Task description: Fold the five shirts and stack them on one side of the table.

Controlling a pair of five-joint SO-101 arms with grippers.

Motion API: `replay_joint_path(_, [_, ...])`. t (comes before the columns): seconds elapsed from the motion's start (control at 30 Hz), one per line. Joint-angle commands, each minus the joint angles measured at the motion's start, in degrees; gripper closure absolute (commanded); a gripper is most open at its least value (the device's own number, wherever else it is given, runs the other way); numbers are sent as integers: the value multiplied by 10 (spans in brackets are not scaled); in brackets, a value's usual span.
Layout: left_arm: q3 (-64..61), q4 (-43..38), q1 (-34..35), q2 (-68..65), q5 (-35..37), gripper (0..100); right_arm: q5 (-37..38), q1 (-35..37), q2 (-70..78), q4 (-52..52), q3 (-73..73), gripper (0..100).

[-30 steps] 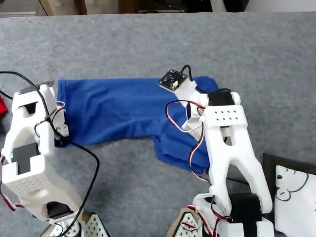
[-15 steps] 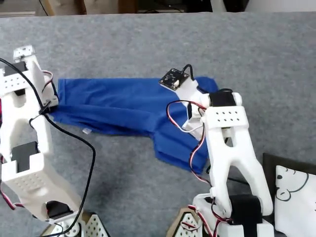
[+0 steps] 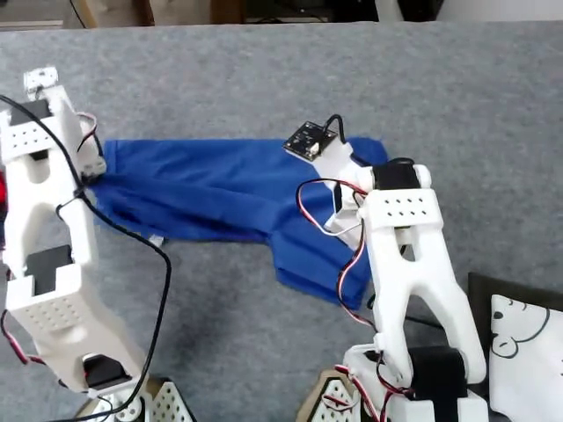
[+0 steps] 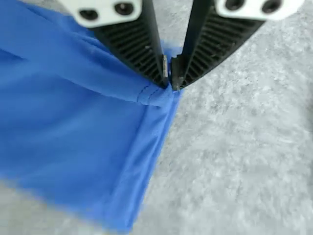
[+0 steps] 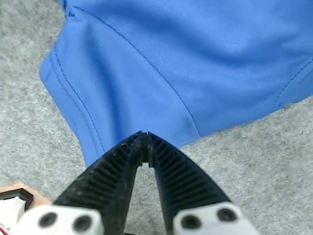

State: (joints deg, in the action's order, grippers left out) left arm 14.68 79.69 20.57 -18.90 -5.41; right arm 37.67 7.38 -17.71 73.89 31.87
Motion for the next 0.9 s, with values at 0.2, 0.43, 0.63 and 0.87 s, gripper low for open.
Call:
replay_joint_path(0.2, [23, 15, -41, -1, 11, 980, -5, -7, -23, -6, -2, 990])
replay_joint_path(0.43, [-69, 11, 50, -26, 10, 980, -5, -7, -23, -8, -2, 990])
replay_joint_path(0.63, [-121, 1, 60, -49, -15, 980, -5, -6, -23, -13, -2, 990])
replay_joint_path(0.87, [-113, -8, 52, -56, -7, 911, -5, -7, -23, -16, -6, 989])
